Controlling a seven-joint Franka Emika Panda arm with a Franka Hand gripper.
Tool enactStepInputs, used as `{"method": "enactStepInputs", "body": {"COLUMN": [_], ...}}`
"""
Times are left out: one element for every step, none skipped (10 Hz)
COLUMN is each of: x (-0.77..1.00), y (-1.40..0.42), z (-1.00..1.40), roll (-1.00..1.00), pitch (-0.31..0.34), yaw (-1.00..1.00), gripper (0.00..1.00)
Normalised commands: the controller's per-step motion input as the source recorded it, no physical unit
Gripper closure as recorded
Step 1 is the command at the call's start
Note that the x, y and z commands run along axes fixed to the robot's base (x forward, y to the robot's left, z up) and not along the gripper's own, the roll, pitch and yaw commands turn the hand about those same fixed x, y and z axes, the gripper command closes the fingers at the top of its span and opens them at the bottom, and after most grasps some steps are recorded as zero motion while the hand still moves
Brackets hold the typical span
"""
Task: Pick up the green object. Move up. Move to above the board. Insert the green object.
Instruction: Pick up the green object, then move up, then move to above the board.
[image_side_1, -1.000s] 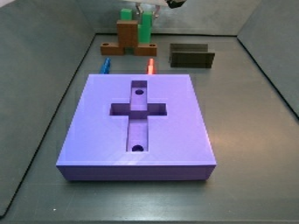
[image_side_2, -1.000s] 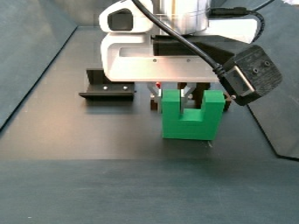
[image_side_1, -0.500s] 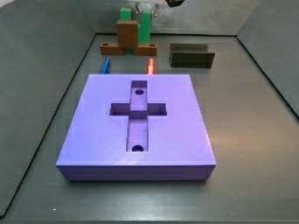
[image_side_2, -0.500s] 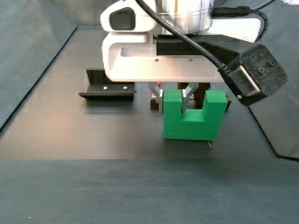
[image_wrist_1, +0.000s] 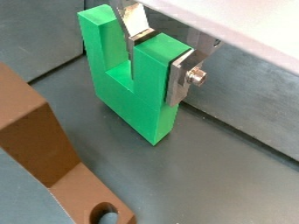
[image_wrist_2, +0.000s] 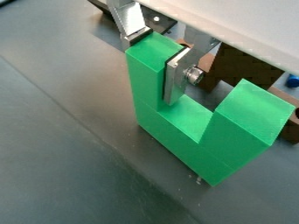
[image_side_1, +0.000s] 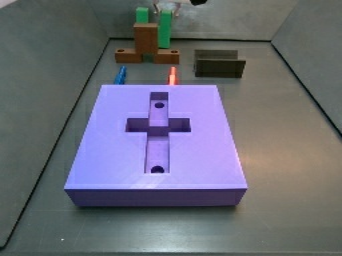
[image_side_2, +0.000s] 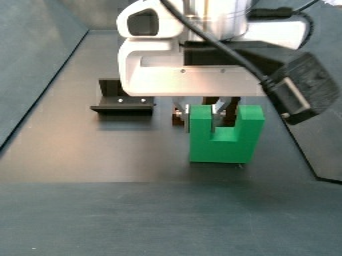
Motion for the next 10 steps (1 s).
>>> {"method": "enactStepInputs", "body": {"x": [0.00,0.00,0.00,-0.04,-0.08,-0.03,0.00,-0.03,-0.05,0.03], "y": [0.00,0.00,0.00,-0.05,-0.05,-0.03,0.00,0.00,-0.01,0.00], "z": [0.00,0.00,0.83,0.80,0.63,0.26,1.40,1.40,1.40,1.40], "roll": [0.00,0.00,0.00,-0.01,0.01,0.07,0.00,-0.03,-0.01,0.01], "pitch": [0.000,0.000,0.000,0.021,0.052,0.032,0.000,0.026,0.031,0.032], "yaw": [0.00,0.00,0.00,-0.01,-0.02,-0.01,0.00,0.01,0.00,0.01], "gripper": [1.00,1.00,1.00,1.00,1.00,1.00,1.00,1.00,1.00,1.00]}}
